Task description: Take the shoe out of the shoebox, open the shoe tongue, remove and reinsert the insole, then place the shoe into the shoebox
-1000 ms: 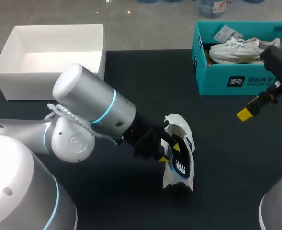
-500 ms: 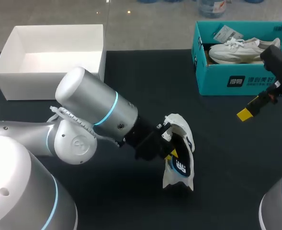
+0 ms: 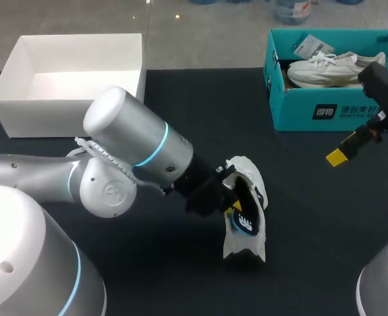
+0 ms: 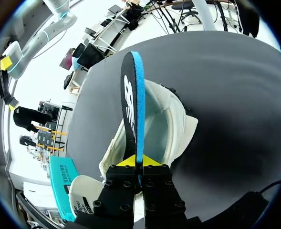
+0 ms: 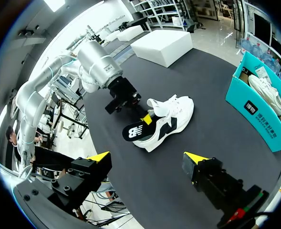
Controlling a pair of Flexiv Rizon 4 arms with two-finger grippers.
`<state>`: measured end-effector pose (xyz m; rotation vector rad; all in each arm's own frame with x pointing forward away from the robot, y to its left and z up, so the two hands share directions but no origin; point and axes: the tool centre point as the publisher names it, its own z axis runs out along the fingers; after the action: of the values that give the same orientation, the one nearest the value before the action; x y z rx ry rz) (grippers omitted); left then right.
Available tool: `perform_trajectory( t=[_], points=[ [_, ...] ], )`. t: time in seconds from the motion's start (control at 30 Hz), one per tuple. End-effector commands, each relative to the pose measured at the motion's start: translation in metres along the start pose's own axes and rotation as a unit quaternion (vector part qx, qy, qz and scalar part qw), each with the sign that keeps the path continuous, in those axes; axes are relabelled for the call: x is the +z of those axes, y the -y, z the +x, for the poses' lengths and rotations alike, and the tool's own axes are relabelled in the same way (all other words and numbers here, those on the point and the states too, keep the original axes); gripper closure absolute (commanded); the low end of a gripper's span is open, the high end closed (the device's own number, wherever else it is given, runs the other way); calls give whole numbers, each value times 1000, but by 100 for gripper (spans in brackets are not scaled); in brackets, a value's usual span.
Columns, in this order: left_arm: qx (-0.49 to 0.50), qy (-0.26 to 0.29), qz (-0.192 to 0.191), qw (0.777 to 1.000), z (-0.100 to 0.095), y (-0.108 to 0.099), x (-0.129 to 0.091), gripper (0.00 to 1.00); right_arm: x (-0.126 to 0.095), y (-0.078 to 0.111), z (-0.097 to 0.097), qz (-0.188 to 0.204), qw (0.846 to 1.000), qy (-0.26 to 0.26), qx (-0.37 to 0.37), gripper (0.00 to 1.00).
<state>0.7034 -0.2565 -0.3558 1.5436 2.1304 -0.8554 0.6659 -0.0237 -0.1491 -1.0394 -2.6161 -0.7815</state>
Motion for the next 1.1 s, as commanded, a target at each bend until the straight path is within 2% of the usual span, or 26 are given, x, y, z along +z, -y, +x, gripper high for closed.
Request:
perform_trajectory(
  t=[0.03,0.1,0.17,0.3,0.6,0.67,0.73,0.83,1.1],
  points=[
    [0,3,0,1000,0,2,-3,92,1,-2,-1,2,1000,0,1,0],
    [0,8,-1,1000,-1,5,-7,75,1,-2,-1,2,1000,0,1,0],
    [-1,14,0,1000,-3,10,-12,65,1,-2,-1,2,1000,0,1,0],
    [-6,21,7,1000,-5,17,-13,63,1,-2,-1,2,1000,0,1,0],
    [-8,25,16,1000,-9,34,-8,69,1,-2,-1,2,1000,0,1,0],
    [-7,26,18,999,-10,35,-6,78,1,-2,-1,2,1000,0,1,0],
    [-5,27,19,999,-10,34,-5,100,1,-2,-1,2,1000,0,1,0],
    [6,25,17,1000,-11,33,-6,100,1,-2,-1,2,1000,0,1,0],
    [31,6,-8,999,-7,11,1,100,1,-2,-1,2,1000,0,1,0]
  ],
)
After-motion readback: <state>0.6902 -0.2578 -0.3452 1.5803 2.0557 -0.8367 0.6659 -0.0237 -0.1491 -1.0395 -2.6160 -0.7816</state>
